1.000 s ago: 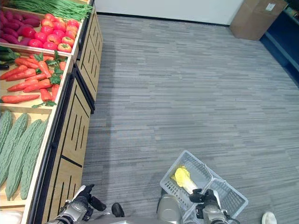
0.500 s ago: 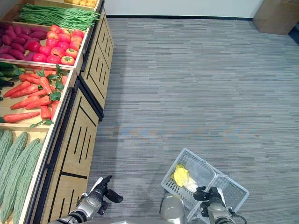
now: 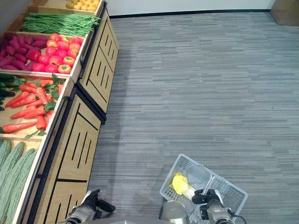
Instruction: Get the vegetables into the basket
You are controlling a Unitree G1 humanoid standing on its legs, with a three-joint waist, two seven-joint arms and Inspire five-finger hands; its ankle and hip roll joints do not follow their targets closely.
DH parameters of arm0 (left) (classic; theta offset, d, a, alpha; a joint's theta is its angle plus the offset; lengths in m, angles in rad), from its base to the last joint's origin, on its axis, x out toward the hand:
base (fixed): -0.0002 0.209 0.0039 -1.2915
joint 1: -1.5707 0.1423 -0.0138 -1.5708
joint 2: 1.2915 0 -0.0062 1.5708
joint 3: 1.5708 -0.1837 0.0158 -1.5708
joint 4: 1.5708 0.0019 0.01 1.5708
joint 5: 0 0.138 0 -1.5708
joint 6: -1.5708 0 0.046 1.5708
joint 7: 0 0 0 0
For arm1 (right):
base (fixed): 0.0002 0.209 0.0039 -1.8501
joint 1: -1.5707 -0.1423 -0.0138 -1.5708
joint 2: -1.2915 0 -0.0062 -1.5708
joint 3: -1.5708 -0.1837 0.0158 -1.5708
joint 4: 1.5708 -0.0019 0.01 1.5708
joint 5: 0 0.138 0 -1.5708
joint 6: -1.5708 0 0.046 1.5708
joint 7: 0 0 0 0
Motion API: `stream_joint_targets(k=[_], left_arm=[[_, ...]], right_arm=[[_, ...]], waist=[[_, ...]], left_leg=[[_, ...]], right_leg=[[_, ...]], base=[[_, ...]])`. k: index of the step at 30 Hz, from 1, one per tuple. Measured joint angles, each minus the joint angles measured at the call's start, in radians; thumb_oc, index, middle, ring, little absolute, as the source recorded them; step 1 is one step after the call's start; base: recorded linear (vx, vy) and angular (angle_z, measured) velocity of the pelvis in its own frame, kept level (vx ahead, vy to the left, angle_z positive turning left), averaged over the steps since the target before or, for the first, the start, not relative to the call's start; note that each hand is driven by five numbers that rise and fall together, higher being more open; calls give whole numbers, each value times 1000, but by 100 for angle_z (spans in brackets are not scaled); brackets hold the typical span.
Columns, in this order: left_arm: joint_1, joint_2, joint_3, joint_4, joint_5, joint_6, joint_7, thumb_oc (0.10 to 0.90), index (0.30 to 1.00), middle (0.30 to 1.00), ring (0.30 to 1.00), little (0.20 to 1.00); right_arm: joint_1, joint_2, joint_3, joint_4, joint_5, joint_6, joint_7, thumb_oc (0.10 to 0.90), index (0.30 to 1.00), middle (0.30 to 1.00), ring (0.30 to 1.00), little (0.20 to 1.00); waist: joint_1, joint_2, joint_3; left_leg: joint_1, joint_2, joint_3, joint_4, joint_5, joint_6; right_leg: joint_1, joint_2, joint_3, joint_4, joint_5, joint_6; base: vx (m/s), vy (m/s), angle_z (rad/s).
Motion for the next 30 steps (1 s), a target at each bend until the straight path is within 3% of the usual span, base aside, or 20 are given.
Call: stream_joint_targets(k=[1, 3, 4, 5, 7, 9, 10, 11, 12, 13, 15, 20, 26, 30], left_arm=[[-6, -4, 0, -17, -12, -5, -3, 900, 1000, 1000, 1000, 1000], [-9, -3, 0, -24, -21, -5, -2, 900, 1000, 1000, 1000, 1000], [-9, -3, -1, -25, -21, -7, -2, 900, 1000, 1000, 1000, 1000], [-14, -6, 1, -37, -31, -11, -2, 900, 1000, 1000, 1000, 1000], [-16, -3, 0, -52, -38, -14, 3, 900, 1000, 1000, 1000, 1000], [-15, -8, -3, -44, -36, -14, 4, 900, 1000, 1000, 1000, 1000], [-8, -20, -4, -43, -36, -15, 5, 900, 1000, 1000, 1000, 1000], [4, -31, -4, -44, -35, -14, 6, 900, 1000, 1000, 1000, 1000], [4, -25, -4, -43, -35, -12, 6, 900, 1000, 1000, 1000, 1000], [2, -7, -3, -47, -35, -12, 8, 900, 1000, 1000, 1000, 1000], [2, 18, -2, -50, -35, -13, 10, 900, 1000, 1000, 1000, 1000], [30, 43, -1, -53, -35, -6, 12, 900, 1000, 1000, 1000, 1000], [39, 58, -1, -56, -34, -3, 10, 900, 1000, 1000, 1000, 1000], [33, 61, -3, -49, -26, -4, 4, 900, 1000, 1000, 1000, 1000]], right_arm=[[1, 10, 1, 10, 0, 2, 0, 400, 300, 300, 300, 300], [3, 21, 4, 18, -9, 2, -2, 400, 300, 300, 300, 300], [3, 23, 5, 20, -10, 3, -3, 400, 300, 300, 300, 300], [7, 23, 9, 23, -19, 6, -5, 400, 300, 300, 300, 300], [7, 21, 25, 23, -29, 6, -5, 400, 300, 300, 300, 300], [21, 21, 41, 30, -41, 6, -8, 400, 300, 300, 300, 300], [35, 14, 41, 37, -43, 6, -11, 400, 300, 300, 300, 300], [47, 5, 40, 44, -44, 5, -14, 400, 300, 300, 300, 300], [44, 14, 40, 61, -44, 6, -15, 400, 300, 300, 300, 300], [36, 30, 40, 64, -45, 4, -16, 400, 300, 300, 300, 300], [30, 43, 41, 63, -50, -7, -15, 400, 300, 300, 300, 300], [4, 44, 49, 90, -80, 3, -10, 400, 300, 300, 300, 300], [1, 46, 64, 71, -96, 9, -2, 400, 300, 300, 300, 300], [-13, 52, 63, 51, -95, 7, 4, 400, 300, 300, 300, 300]], waist=[[10, -11, 6], [25, -17, 5], [31, -17, 5], [56, -9, 3], [66, -3, 0], [63, 3, -6], [62, 31, -18], [58, 56, -29], [50, 44, -30], [62, 16, -30], [80, -7, -35], [98, -16, -52], [105, -51, -87], [107, -82, -106]], left_leg=[[-34, -7, 31, -116, 16, 25], [-59, -17, 36, -270, 47, 41], [-61, -20, 34, -326, 62, 39], [-88, -19, -9, -408, 109, 41], [-129, -22, -7, -369, 144, 51], [-137, -20, 43, -362, 170, 60], [-133, -17, 61, -361, 223, 90], [-112, -7, 73, -373, 231, 140], [-80, -27, 75, -409, 198, 182], [-80, -51, 86, -409, 188, 192], [-77, -81, 109, -409, 165, 203], [-32, -130, 156, -410, 96, 203], [-23, -157, 201, -409, 80, 226], [-11, -146, 228, -410, 60, 232]], right_leg=[[16, 10, 4, 1, -2, 2], [39, 29, 29, -5, -32, 0], [45, 36, 40, -5, -36, 2], [55, 57, 72, -4, -30, 10], [83, 65, 116, 2, -39, 24], [116, 63, 142, 1, -68, 53], [136, 70, 158, 1, -85, 79], [155, 81, 171, -1, -107, 106], [168, 70, 174, -2, -124, 128], [160, 40, 189, -5, -130, 142], [157, 7, 200, -5, -144, 163], [184, -59, 222, -4, -169, 183], [166, -85, 244, 17, -161, 207], [108, -77, 238, 129, -165, 235]], base=[[270, 49, -32], [277, 52, -41], [276, 36, -70], [177, 14, -87], [278, 36, -90], [272, 42, -49], [228, 43, -32], [233, 69, -16], [231, 87, -9], [253, 112, -8], [275, 128, -15], [261, 121, -18], [177, 94, -19], [144, 102, -17]])
